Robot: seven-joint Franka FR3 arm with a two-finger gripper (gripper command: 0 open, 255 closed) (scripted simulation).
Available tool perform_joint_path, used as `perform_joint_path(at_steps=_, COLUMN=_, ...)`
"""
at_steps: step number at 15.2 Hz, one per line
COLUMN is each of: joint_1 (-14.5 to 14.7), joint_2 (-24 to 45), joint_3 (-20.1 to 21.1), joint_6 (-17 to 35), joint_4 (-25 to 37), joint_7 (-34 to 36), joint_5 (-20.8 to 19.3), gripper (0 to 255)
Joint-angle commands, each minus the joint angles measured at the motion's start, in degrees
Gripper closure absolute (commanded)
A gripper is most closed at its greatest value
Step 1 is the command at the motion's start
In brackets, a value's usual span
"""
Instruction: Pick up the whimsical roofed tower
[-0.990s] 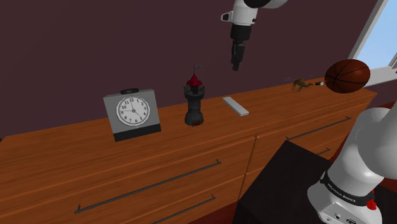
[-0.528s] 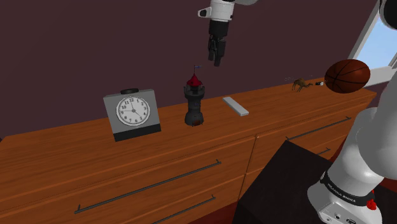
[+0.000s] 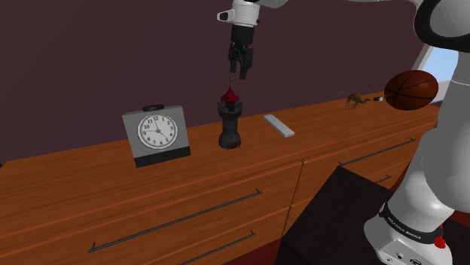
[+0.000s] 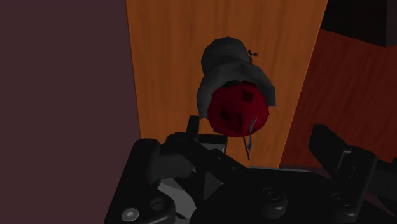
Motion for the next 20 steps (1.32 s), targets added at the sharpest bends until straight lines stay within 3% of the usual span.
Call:
perform_joint_path(at_steps=1, joint_1=0.1, joint_2=-0.4, joint_3=0.1, joint_6=1.8, joint_4=-2.2, joint_7=-0.2, joint_5=0.0, gripper=0)
perform_joint_path(at_steps=5, joint_1=0.2, joint_2=-0.6, joint_3=0.1, joint_6=3.9, joint_4=-4.5, joint_7=-0.4, joint_5=0.0, gripper=0)
perform_joint_path(at_steps=6, joint_1=0.2, joint_2=-0.7, joint_3=0.1, joint_6=3.9, joint_4=-4.6, joint_7=-0.3, joint_5=0.0, gripper=255)
perform_joint_path(at_steps=15, joint_1=0.2, joint_2=-0.6, joint_3=0.1, joint_6=3.9, joint_4=-4.5, joint_7=-0.4, joint_5=0.0, gripper=255)
perform_joint_path(at_steps=20, joint_1=0.1, joint_2=0.0, joint_3=0.1, joint_6=-0.2, joint_4=0.2, joint_7=0.0, joint_5=0.0, gripper=255)
